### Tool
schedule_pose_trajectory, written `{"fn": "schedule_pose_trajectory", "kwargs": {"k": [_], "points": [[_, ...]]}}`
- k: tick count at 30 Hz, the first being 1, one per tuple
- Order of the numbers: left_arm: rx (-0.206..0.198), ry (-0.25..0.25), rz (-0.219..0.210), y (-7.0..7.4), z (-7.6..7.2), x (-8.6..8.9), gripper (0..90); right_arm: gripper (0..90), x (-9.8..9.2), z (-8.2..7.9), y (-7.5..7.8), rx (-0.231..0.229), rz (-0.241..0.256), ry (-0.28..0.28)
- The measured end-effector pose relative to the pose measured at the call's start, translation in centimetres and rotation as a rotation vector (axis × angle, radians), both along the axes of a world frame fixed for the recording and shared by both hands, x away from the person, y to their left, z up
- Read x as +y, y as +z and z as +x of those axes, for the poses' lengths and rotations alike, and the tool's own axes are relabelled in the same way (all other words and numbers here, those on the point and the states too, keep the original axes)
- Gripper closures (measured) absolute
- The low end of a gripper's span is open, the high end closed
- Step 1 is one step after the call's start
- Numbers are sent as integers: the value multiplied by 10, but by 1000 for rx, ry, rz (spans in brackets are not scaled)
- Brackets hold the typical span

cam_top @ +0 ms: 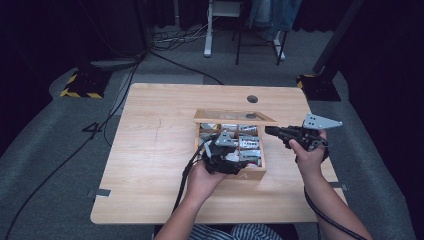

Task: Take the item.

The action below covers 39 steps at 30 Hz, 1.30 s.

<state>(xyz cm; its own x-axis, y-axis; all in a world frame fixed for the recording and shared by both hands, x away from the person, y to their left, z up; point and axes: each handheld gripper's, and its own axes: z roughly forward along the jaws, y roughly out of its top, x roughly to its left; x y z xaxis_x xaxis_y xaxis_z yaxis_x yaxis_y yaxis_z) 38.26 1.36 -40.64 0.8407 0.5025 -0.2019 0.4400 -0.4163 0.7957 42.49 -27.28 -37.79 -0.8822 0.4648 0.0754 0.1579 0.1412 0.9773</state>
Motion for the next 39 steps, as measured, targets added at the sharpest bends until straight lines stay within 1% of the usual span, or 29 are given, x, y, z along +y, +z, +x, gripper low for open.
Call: {"fn": "schedule_pose_trajectory", "kwargs": {"k": [2,3,6,7,8,10,11,13,14,15,18,19,20,21,22,23,24,25,27,29,30,31,34,35,37,39], "points": [[7,-3,-5,-2,2,-2,343,900,0,0,0,0,-1,0],[18,-1,-9,-4,5,-5,345,900,0,0,0,1,-2,0],[27,-8,-7,-6,9,-8,361,900,0,0,0,1,-1,0],[33,-6,-2,-8,12,-12,366,900,0,0,0,2,-1,0],[33,-6,-2,-8,12,-12,371,900,0,0,0,2,-1,0],[40,-9,12,-10,15,-16,377,900,0,0,0,2,0,1],[36,-14,31,-13,18,-21,386,900,0,0,0,3,-1,1],[58,-17,32,-15,21,-25,393,900,0,0,0,3,-1,3],[58,-17,32,-15,21,-25,399,900,0,0,0,3,-1,3],[68,-22,34,-17,22,-27,399,900,0,0,0,3,-1,3],[83,-23,56,-19,24,-32,441,900,-1,1,0,3,1,8],[76,-29,61,-19,24,-32,466,900,-1,1,-1,4,2,9],[76,-40,58,-19,24,-33,498,900,-1,1,-1,5,2,10],[76,-50,63,-18,23,-33,562,900,-1,1,-1,6,3,11],[76,-48,77,-19,24,-34,562,900,-1,1,-1,6,3,11],[77,-54,96,-19,24,-35,637,900,-1,1,-1,8,5,11],[77,-54,96,-19,24,-35,679,900,-1,1,-1,8,5,11],[80,-55,98,-20,24,-35,679,900,-1,1,-1,9,6,12],[89,-57,109,-21,24,-36,738,900,-1,1,-1,8,6,12],[107,-58,133,-22,25,-38,749,900,-1,1,-1,8,7,13],[107,-58,133,-22,25,-38,753,900,-1,1,-1,8,7,13],[110,-61,147,-23,26,-38,753,900,-1,1,-1,8,7,13],[125,-59,169,-25,27,-40,770,900,-1,1,-1,8,6,13],[130,-52,170,-26,27,-41,779,900,-1,1,-1,9,4,15],[137,-51,160,-27,28,-41,779,900,-1,1,-1,8,3,16],[141,-51,165,-27,28,-42,784,900,-1,1,-1,8,4,16]]}}
